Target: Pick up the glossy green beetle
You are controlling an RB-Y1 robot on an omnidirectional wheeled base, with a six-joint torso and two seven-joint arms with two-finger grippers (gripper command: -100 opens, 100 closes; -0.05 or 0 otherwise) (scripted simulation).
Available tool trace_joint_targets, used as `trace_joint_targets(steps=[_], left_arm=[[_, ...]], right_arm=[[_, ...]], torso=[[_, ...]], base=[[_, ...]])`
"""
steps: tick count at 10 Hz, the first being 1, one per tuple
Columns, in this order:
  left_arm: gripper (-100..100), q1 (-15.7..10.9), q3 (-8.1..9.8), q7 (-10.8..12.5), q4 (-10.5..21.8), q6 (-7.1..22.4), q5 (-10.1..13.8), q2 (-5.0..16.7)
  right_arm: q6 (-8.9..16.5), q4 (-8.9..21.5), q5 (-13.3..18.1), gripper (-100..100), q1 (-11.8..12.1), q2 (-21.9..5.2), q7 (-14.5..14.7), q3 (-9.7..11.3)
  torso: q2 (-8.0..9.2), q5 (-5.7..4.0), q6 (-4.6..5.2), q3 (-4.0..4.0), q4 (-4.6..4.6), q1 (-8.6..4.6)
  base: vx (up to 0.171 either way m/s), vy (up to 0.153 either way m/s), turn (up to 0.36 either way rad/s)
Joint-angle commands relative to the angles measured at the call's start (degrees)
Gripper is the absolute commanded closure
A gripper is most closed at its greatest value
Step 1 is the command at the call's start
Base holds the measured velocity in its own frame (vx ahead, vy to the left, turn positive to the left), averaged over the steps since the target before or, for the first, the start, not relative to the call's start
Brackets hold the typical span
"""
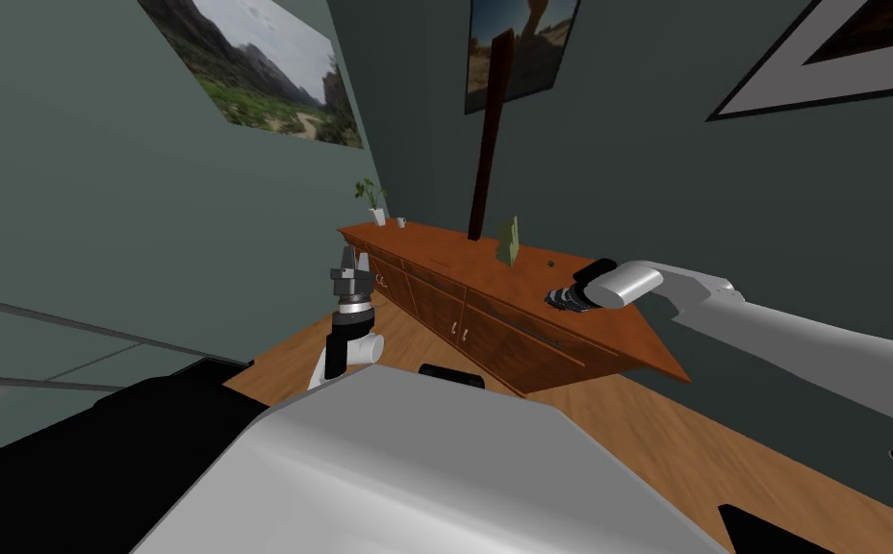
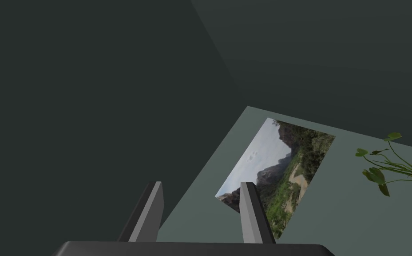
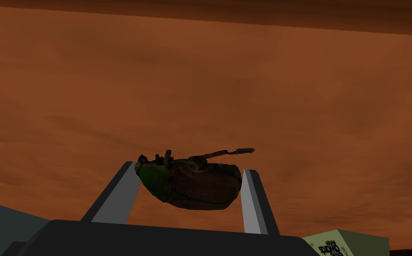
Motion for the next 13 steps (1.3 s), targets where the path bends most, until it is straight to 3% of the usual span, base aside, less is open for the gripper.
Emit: trace_joint_targets(steps=[1, 3, 4, 5, 13], left_arm=[[0, 0.0, 0.00, 0.0, 0.0, 0.0, 0.0, 0.0], [0, 0.0, 0.00, 0.0, 0.0, 0.0, 0.0, 0.0], [0, 0.0, 0.00, 0.0, 0.0, 0.0, 0.0, 0.0], [0, 0.0, 0.00, 0.0, 0.0, 0.0, 0.0, 0.0], [0, 0.0, 0.00, 0.0, 0.0, 0.0, 0.0, 0.0]], right_arm=[[0.0, 0.0, 0.0, 100, 0.0, 0.0, 0.0, 0.0], [0.0, 0.0, 0.0, 100, 0.0, 0.0, 0.0, 0.0], [0.0, 0.0, 0.0, 0, 0.0, 0.0, 0.0, 0.0], [0.2, -1.7, -0.3, 100, -0.2, -0.4, -0.1, 0.2], [0.9, -12.6, -1.9, 100, -1.1, -3.8, -0.8, 0.7]], torso=[[0.00, 0.00, 0.00, 0.00, 0.00, 0.00], [-0.04, 0.01, -0.01, -0.02, -0.01, 0.00], [-0.04, 0.01, -0.02, -0.03, -0.02, 0.00], [-0.05, 0.01, -0.02, -0.03, -0.02, 0.01], [-0.37, 0.06, -0.06, -0.22, -0.10, 0.17]], base=[[0.000, 0.000, 0.000], [0.000, 0.000, 0.000], [0.000, 0.000, 0.000], [0.051, 0.005, -0.204], [0.098, 0.032, -0.183]])
